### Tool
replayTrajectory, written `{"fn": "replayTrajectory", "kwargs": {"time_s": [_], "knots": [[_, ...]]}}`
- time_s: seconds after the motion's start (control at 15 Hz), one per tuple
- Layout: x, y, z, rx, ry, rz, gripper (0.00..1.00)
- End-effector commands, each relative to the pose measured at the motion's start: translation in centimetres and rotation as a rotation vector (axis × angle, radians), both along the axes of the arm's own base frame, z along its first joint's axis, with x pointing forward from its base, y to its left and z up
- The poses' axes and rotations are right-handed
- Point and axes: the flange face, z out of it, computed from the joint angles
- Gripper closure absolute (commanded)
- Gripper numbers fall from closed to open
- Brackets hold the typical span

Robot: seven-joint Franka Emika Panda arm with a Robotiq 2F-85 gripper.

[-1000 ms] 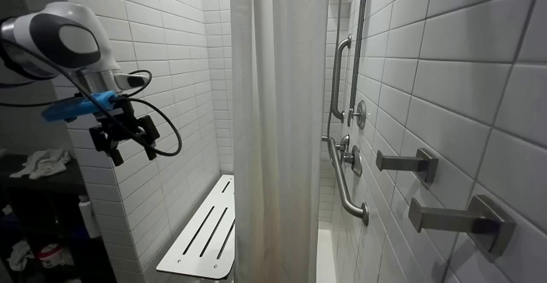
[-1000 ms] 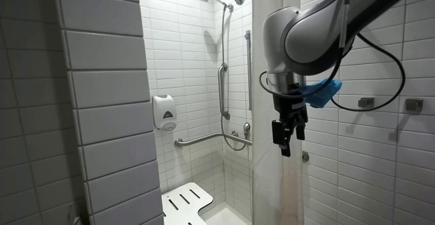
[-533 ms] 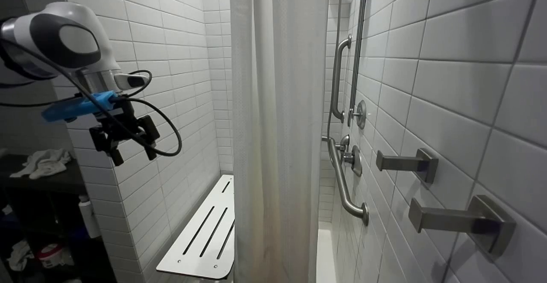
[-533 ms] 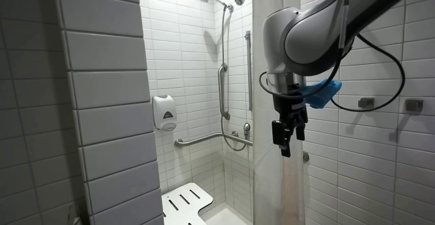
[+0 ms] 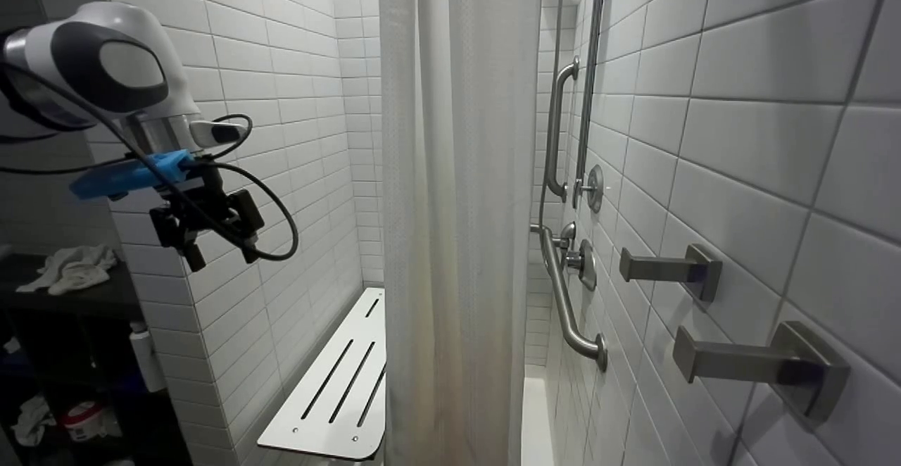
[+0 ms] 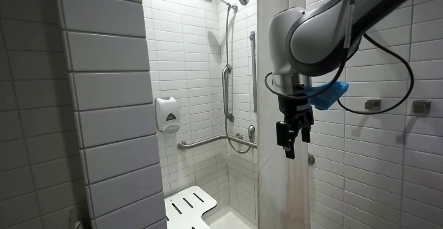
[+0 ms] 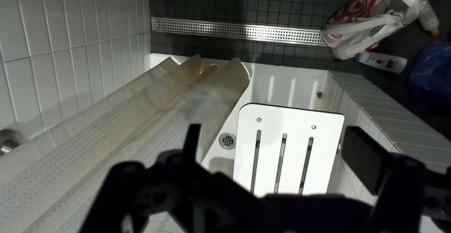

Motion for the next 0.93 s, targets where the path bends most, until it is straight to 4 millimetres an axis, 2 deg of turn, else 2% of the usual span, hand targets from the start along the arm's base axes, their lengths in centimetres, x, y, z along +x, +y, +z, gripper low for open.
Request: {"fn": "replayTrajectory", "kwargs": {"time_s": [0.0,0.27,0.67,0.87], "knots": [[1.9,-0.6,1.3,0.043,-0.056,-0.131,0.00],[4.7,-1.7,2.7,0.073,-0.112,-0.326,0.00],[9.5,-3.8,3.6,0.129,-0.283,-0.633,0.00],[10.8,-4.3,4.5,0.183,-0.404,-0.758,0.00]]}}
